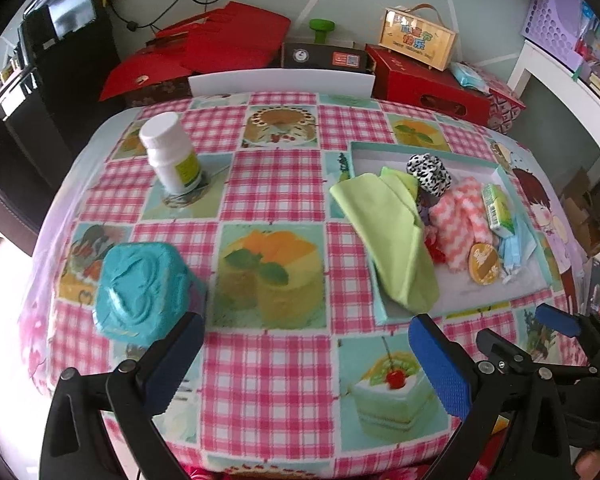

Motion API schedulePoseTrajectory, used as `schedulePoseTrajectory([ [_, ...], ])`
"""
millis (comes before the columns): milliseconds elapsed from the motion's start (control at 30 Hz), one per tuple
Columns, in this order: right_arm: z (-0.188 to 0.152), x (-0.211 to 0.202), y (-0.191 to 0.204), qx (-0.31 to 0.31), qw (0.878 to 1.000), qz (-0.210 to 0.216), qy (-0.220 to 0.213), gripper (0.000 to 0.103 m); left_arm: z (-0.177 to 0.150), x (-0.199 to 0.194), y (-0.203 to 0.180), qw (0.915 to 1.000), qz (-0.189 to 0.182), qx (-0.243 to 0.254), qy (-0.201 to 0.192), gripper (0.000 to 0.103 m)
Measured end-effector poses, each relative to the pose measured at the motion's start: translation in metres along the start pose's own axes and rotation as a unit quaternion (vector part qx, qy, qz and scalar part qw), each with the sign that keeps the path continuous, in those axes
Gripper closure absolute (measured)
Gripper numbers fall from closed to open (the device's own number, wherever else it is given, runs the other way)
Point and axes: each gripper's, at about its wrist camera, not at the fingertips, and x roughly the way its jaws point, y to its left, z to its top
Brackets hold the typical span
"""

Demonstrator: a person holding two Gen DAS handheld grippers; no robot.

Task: Organize soft objects

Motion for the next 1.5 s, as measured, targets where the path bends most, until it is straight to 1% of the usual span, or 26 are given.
schedulePoseTrajectory([
  [300, -0.015, -0.008, 0.017, -0.015, 1.0, -0.001, -0.001, 0.015, -0.02, -0.009, 0.008, 0.9998, 0.02, 0.002, -0.002, 0.0],
  [567, -0.024, -0.012, 0.026, -0.024, 1.0, -0.003, -0.003, 0.015, -0.033, -0.018, 0.015, 0.9987, 0.049, 0.001, -0.013, 0.0],
  [767, -0.031, -0.01, 0.029, -0.023, 1.0, -0.004, -0.002, 0.015, -0.044, -0.02, 0.02, 0.9968, 0.077, -0.003, -0.02, 0.0],
  [1067, -0.041, -0.003, 0.028, -0.016, 1.0, -0.002, -0.001, 0.015, -0.056, -0.018, 0.026, 0.9959, 0.085, -0.013, -0.028, 0.0],
  [1500, -0.046, 0.005, 0.025, -0.01, 1.0, -0.006, 0.006, 0.015, -0.066, -0.01, 0.025, 0.9952, 0.096, -0.011, -0.015, 0.0],
])
